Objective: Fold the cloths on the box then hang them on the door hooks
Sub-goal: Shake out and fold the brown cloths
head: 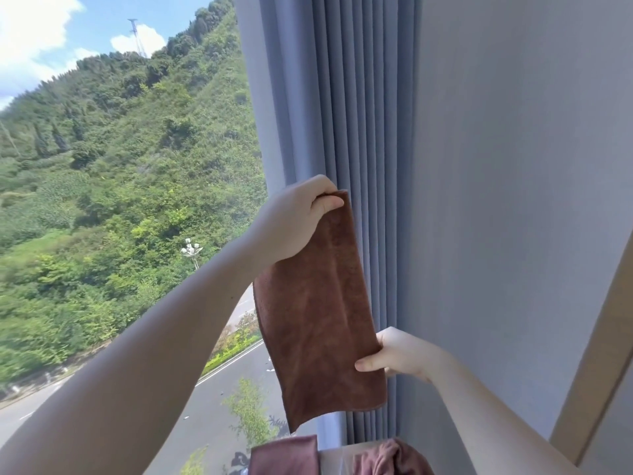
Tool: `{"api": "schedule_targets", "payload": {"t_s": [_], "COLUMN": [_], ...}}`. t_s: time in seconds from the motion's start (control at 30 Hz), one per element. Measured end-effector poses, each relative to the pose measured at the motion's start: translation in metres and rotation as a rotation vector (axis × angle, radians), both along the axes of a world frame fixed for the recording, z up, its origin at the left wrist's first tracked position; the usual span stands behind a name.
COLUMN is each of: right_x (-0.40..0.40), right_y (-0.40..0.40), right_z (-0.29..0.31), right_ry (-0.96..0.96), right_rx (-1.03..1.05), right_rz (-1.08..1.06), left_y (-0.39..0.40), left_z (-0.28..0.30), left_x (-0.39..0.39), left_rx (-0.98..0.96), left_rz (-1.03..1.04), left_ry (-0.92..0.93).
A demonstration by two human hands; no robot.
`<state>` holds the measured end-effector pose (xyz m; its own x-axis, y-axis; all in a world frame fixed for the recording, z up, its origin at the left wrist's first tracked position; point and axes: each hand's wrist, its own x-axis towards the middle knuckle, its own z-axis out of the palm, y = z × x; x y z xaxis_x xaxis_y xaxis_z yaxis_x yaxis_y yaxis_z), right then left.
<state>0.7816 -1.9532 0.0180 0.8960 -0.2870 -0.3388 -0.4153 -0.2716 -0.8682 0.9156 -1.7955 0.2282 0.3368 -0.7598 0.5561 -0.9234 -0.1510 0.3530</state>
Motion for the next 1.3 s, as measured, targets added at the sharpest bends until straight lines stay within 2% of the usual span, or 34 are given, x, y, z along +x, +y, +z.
{"api": "schedule_targets", "payload": {"t_s": [0.27,0.5,0.57,0.67,0.77,0.87,1.03,1.2,1.3], "right_x": [0.004,-0.004,-0.003,0.005,0.017,0.028,0.043,0.046,0.047], "right_y": [0.001,-0.006,-0.008,0.007,0.03,0.048,0.062,0.057,0.053], "right_z": [-0.028,-0.037,-0.014,0.044,0.097,0.126,0.13,0.123,0.115], "right_ry": [0.082,0.388,0.294,-0.004,-0.343,-0.534,-0.579,-0.597,-0.571], "right_rx": [0.008,-0.407,-0.334,-0.072,-0.023,-0.005,-0.054,-0.014,-0.018], "right_rz": [0.019,0.203,0.254,0.251,0.116,-0.033,-0.102,-0.208,-0.213], "left_y": [0.014,0.025,0.029,0.03,0.026,0.023,0.04,0.076,0.09], "left_z": [0.006,0.011,0.009,-0.003,-0.015,-0.024,-0.035,-0.052,-0.064], "left_x": [0.01,0.016,0.017,0.017,0.015,0.016,0.03,0.06,0.071], "left_rx": [-0.026,-0.072,-0.039,0.052,0.13,0.213,0.257,0.6,0.608], "left_rz": [0.045,0.075,0.057,0.037,0.031,0.052,0.105,0.173,0.21], "left_ry": [-0.003,0.042,0.043,0.017,-0.01,-0.019,0.122,0.189,0.257]}}
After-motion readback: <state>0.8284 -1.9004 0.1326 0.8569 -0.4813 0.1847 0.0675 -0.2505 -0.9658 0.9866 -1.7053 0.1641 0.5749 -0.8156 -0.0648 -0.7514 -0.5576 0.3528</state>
